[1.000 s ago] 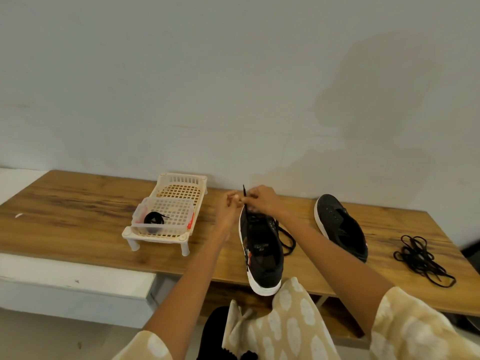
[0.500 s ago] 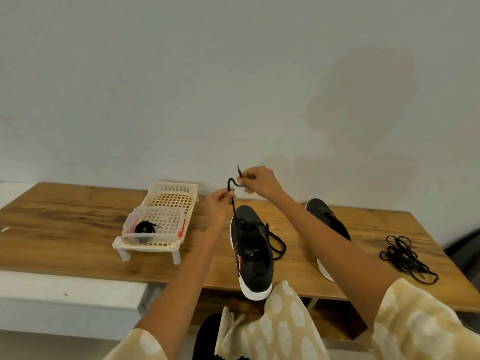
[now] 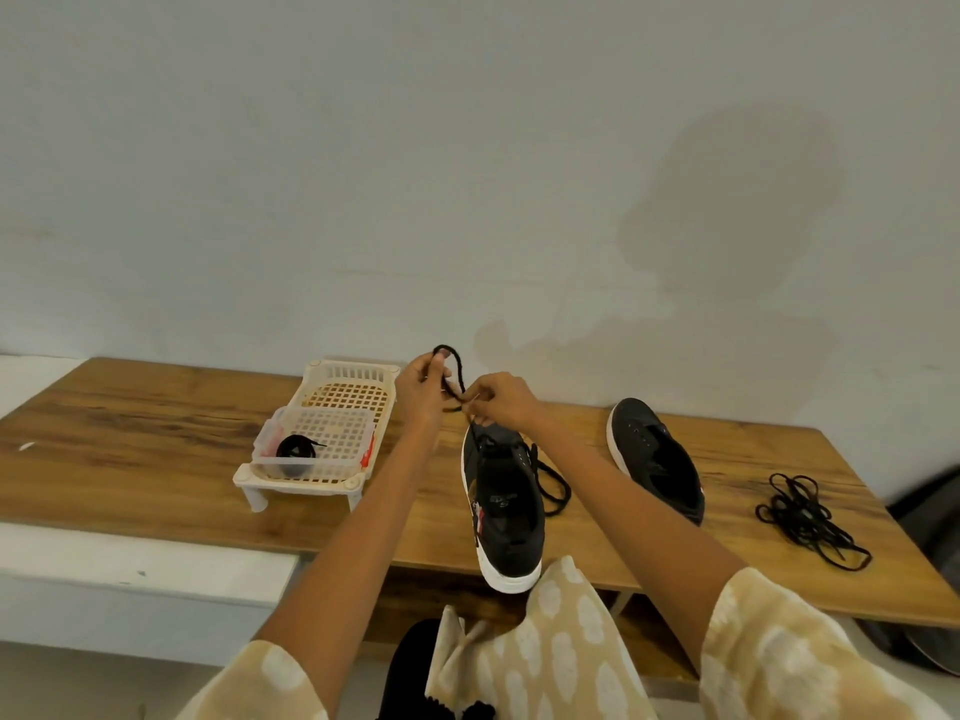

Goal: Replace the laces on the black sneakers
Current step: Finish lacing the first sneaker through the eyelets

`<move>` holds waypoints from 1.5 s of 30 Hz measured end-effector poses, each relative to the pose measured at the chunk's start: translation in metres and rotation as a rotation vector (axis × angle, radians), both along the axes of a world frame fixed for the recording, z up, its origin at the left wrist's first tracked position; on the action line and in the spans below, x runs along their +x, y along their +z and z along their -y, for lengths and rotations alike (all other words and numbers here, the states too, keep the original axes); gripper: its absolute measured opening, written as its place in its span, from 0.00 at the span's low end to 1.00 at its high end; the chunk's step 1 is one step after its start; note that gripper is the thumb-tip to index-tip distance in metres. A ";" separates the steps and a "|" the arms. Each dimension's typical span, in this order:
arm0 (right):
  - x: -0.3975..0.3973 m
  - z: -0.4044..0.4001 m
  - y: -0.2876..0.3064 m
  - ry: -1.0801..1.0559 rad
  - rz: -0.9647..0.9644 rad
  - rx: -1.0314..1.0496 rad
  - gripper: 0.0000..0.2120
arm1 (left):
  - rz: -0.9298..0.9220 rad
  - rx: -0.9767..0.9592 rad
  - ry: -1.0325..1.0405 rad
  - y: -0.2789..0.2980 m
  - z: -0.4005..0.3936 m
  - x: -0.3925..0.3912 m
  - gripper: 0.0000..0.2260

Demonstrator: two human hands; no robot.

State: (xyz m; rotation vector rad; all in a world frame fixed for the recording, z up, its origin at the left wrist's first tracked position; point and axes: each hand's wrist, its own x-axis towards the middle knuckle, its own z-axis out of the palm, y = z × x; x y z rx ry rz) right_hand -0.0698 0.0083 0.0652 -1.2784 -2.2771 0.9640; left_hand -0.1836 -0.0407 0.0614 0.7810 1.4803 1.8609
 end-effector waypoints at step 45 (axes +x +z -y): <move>0.087 0.023 -0.084 -0.447 -0.253 -0.407 0.10 | -0.645 -0.475 -0.296 -0.091 -0.003 0.073 0.07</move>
